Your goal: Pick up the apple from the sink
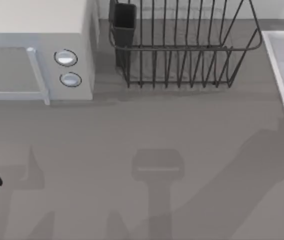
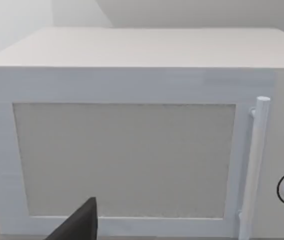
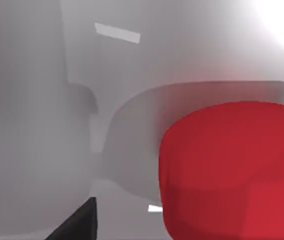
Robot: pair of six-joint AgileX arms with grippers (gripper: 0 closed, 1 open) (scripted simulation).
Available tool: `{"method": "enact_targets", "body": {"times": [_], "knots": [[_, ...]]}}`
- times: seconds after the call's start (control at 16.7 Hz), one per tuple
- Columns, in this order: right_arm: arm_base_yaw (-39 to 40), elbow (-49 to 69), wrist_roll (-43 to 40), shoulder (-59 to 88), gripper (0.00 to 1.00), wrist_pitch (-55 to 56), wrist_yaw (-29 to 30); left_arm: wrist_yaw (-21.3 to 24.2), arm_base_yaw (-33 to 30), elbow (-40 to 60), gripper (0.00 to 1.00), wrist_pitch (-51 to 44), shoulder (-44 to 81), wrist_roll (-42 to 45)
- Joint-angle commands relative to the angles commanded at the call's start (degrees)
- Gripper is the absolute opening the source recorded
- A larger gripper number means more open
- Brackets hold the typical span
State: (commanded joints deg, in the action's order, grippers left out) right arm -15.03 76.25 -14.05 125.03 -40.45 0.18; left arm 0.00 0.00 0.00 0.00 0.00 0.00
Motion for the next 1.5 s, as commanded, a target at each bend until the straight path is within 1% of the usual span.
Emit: {"method": "enact_targets", "body": {"times": [0.12, 0.24, 0.54, 1.32, 1.38, 1.5], "knots": [[0.0, -2.2, 0.1, 3.7, 1.0, 6.3, 0.0, 0.0, 0.0, 0.0, 1.0, 0.0, 0.0, 0.0], [-0.1, -3.9, 0.1, 6.5, 1.0, 10.2, 0.1, 0.0, 0.0, 0.0, 1.0, 0.0, 0.0, 0.0], [-0.1, -4.6, 0.1, 7.8, 1.0, 11.6, 0.1, 0.0, 0.0, 0.0, 1.0, 0.0, 0.0, 0.0], [-0.1, -4.6, 0.1, 7.8, 0.02, 11.6, 0.1, 0.0, 0.0, 0.0, 1.0, 0.0, 0.0, 0.0], [-0.1, -4.6, 0.1, 7.8, 0.0, 11.6, 0.1, 0.0, 0.0, 0.0, 1.0, 0.0, 0.0, 0.0], [-0.1, -4.6, 0.1, 7.8, 0.0, 11.6, 0.1, 0.0, 0.0, 0.0, 1.0, 0.0, 0.0, 0.0]]}}
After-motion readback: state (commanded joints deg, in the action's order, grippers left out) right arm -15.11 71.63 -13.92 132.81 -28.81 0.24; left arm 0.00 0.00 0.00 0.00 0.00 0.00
